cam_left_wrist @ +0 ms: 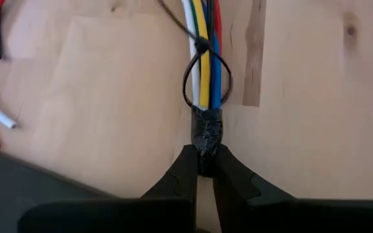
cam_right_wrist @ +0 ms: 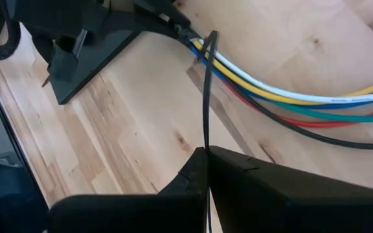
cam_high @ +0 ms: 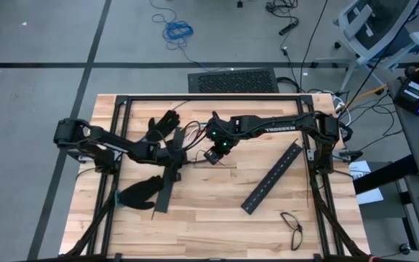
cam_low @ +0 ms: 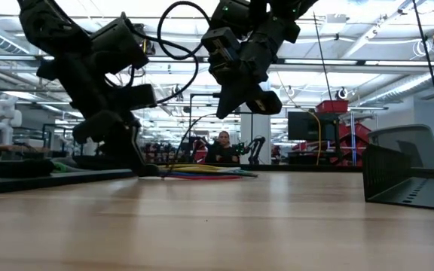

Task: Ziptie cables

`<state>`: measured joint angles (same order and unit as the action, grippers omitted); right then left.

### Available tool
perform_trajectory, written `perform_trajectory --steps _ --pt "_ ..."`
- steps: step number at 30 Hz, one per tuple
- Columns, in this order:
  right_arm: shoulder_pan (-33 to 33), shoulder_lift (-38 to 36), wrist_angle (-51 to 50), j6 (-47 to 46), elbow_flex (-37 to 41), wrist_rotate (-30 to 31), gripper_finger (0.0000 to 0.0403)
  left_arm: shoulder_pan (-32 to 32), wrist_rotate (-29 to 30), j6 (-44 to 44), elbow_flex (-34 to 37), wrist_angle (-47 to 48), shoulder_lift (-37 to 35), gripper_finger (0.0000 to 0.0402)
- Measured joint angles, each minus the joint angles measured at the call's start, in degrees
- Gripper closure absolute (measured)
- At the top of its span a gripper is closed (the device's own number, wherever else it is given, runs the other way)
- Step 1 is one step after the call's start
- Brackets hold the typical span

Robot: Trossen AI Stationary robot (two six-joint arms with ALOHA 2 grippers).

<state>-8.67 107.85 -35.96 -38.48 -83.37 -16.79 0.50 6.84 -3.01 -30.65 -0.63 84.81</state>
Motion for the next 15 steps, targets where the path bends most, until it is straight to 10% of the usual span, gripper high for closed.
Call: perform_trajectory --steps 15 --pt "0.0 0.0 -0.2 0.2 0.0 0.1 0.0403 0.2 3.6 -1.2 0.0 7.9 -11.4 0.0375"
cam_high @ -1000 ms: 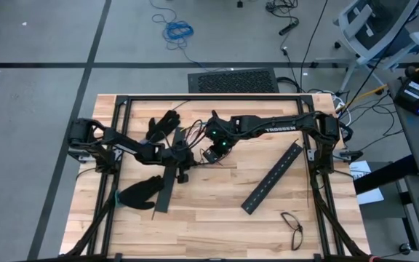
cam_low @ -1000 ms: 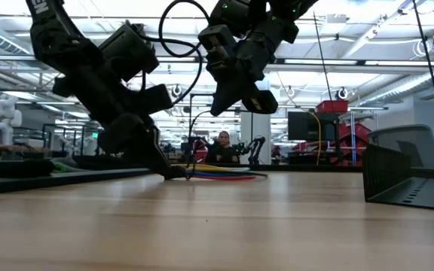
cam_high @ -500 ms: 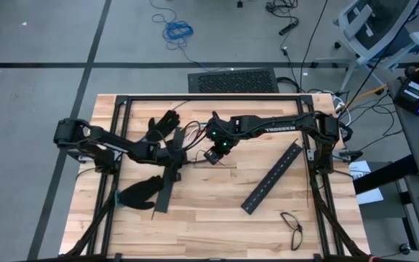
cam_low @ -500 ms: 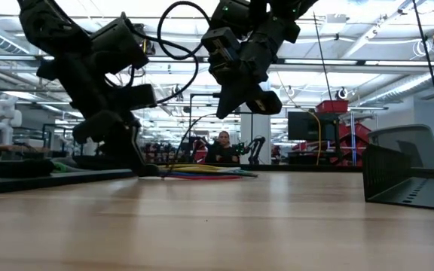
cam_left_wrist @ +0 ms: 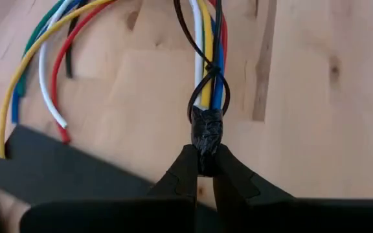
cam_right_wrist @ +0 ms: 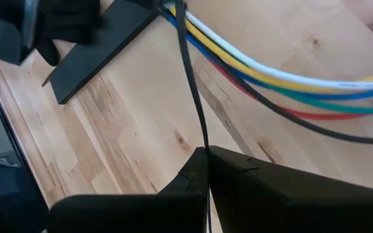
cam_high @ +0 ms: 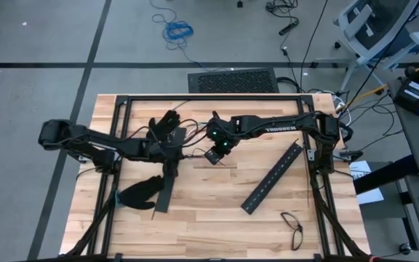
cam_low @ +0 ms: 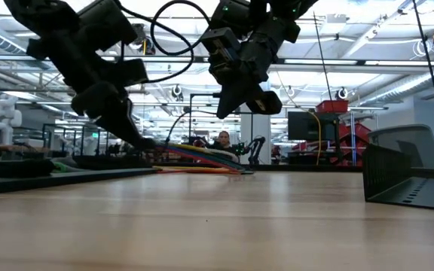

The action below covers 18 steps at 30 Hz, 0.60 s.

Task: Ziptie cables

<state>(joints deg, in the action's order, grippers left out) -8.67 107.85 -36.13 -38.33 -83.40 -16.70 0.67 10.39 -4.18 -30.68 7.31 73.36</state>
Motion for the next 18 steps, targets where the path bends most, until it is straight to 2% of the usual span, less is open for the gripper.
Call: perform_trajectory --steps 5,10,14,18 --pt "0.0 0.0 0.0 0.0 0.0 0.1 0.0403 0.0 1.0 0.0 0.3 4.5 -0.2 0.0376" --pt "0.0 0.0 -0.1 -0.2 0.0 0.1 0.0403 -0.3 0.6 -2.8 0.8 4.0 -0.2 0.0376" --pt "0.0 0.0 -0.1 -0.2 0.0 0.1 0.0403 -0.3 0.7 -3.0 0.7 2.4 -3.1 0.0377" --pt "-0.4 0.0 0.2 -0.8 0.0 0.1 0.0403 -0.3 3.2 -3.0 -0.5 2.2 -5.6 0.0377"
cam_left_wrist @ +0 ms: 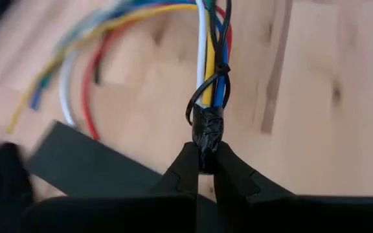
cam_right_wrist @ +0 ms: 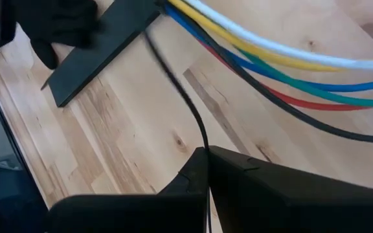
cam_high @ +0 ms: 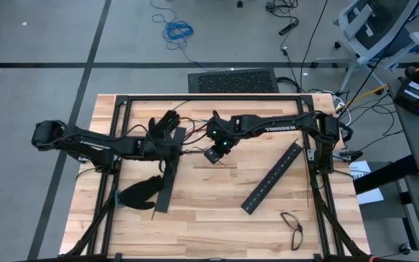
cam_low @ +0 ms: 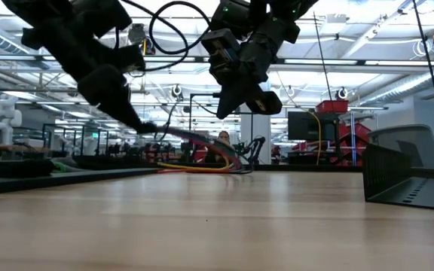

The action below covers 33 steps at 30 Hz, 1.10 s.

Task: Ziptie cables

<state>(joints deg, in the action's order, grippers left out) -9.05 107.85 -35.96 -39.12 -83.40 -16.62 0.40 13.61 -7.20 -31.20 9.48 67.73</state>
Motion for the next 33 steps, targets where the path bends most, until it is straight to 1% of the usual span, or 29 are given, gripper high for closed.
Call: perform_trajectory --steps 3,5,9,16,23,29,33 --pt "-0.1 0.0 0.1 -0.3 0.0 0.0 0.0403 0.0 -0.1 0.0 -0.2 1.6 -0.8 0.0377" --pt "-0.1 -0.4 -0.3 -0.3 0.0 1.1 0.0403 -0.2 -0.1 0.0 -0.2 5.8 -1.2 0.0377" --pt "-0.6 -1.0 -0.4 -0.3 0.0 2.2 0.0403 -0.2 0.0 0.0 -0.2 10.9 -2.5 0.0377" --pt "-1.1 -1.0 -2.0 -0.3 0.0 3.4 0.0403 -0.2 0.6 -1.1 -0.2 11.3 -8.4 0.0377" --pt "-0.5 -1.1 -3.0 -0.7 0.0 3.3 0.0403 -0.2 6.1 -1.5 -0.2 19.2 -14.0 0.0377" --pt "-0.5 -1.1 -3.0 -0.8 0.0 3.3 0.0403 -0.2 6.3 -1.5 -0.2 20.9 -17.9 0.0377" --pt "-0.7 -1.2 -3.2 -0.7 0.0 3.5 0.0403 -0.2 6.2 -2.7 -0.2 24.5 -19.2 0.0377"
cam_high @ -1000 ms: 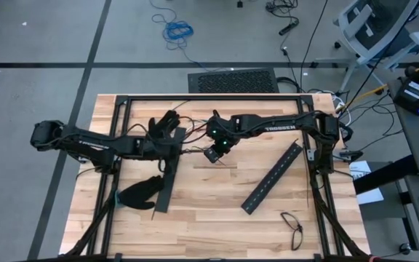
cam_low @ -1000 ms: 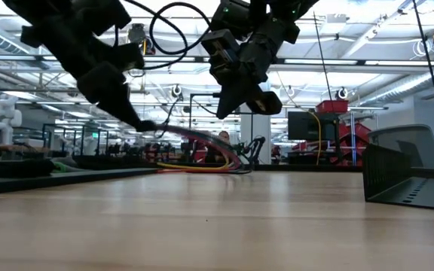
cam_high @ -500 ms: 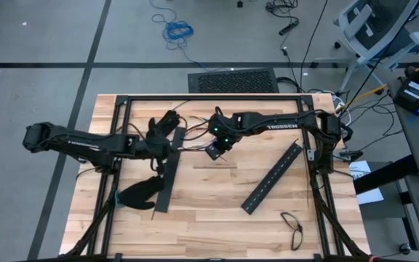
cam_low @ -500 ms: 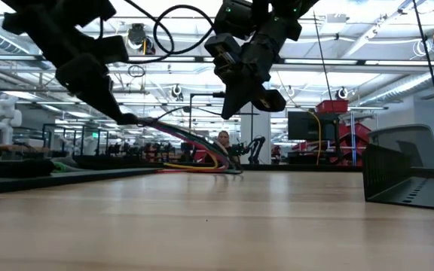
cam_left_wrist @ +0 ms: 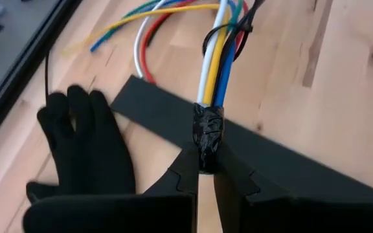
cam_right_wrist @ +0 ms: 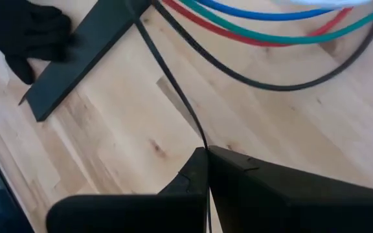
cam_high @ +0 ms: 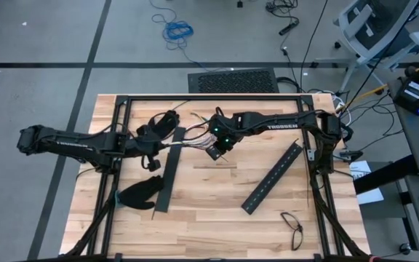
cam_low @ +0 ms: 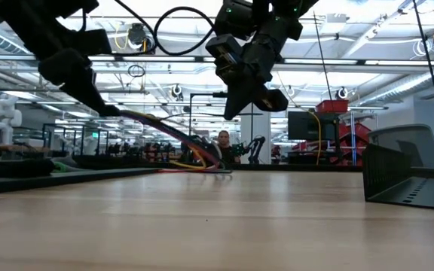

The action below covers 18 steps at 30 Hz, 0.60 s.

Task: Ziptie cables

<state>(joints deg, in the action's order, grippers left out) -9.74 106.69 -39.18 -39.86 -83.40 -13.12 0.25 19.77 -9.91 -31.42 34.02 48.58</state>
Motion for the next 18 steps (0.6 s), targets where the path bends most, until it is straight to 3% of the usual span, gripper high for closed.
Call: perform_trajectory --steps 13,18 --pt "-0.1 0.0 -2.0 0.7 0.0 -0.1 0.0403 0.0 0.5 -0.3 0.0 0.0 -2.6 0.0377" --pt "-0.1 0.0 0.5 0.4 0.0 -0.8 0.0403 0.0 0.6 -0.3 0.0 -0.3 1.1 0.0377"
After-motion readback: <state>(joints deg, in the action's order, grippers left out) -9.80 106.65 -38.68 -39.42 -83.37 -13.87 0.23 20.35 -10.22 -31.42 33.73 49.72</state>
